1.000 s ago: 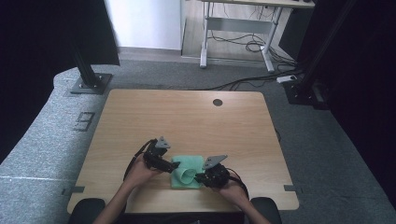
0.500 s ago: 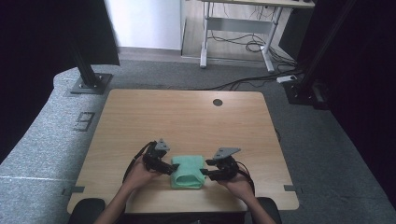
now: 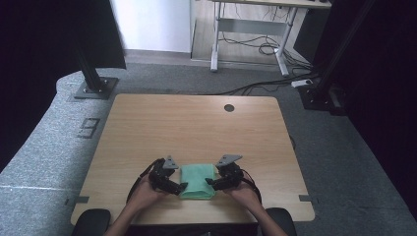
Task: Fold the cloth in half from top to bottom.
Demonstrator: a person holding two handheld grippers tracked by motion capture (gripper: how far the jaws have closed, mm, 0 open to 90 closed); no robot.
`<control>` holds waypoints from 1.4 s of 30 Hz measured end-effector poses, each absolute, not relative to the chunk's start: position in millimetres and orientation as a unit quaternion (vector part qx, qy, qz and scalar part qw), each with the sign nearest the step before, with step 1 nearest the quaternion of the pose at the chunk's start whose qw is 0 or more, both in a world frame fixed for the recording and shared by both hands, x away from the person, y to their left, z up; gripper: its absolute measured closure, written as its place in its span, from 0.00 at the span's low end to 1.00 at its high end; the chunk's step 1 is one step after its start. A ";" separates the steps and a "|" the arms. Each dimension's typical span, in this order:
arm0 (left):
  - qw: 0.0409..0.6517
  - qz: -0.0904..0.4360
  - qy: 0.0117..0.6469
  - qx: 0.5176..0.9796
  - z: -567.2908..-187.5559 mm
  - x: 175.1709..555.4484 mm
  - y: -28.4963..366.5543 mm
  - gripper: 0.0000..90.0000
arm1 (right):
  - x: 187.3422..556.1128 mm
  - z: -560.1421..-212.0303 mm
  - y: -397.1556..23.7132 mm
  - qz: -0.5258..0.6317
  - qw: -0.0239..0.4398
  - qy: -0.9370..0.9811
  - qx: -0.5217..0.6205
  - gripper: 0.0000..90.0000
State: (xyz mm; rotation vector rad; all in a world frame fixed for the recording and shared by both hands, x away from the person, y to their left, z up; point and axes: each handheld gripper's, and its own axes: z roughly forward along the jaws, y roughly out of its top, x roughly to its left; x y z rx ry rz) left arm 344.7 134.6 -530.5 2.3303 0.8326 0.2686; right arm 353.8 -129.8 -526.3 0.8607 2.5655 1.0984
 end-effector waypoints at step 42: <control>0.328 0.089 0.339 0.877 -542.4 324.6 140.3 0.07 | 326.2 -534.2 -98.7 0.335 0.152 0.887 0.279 0.20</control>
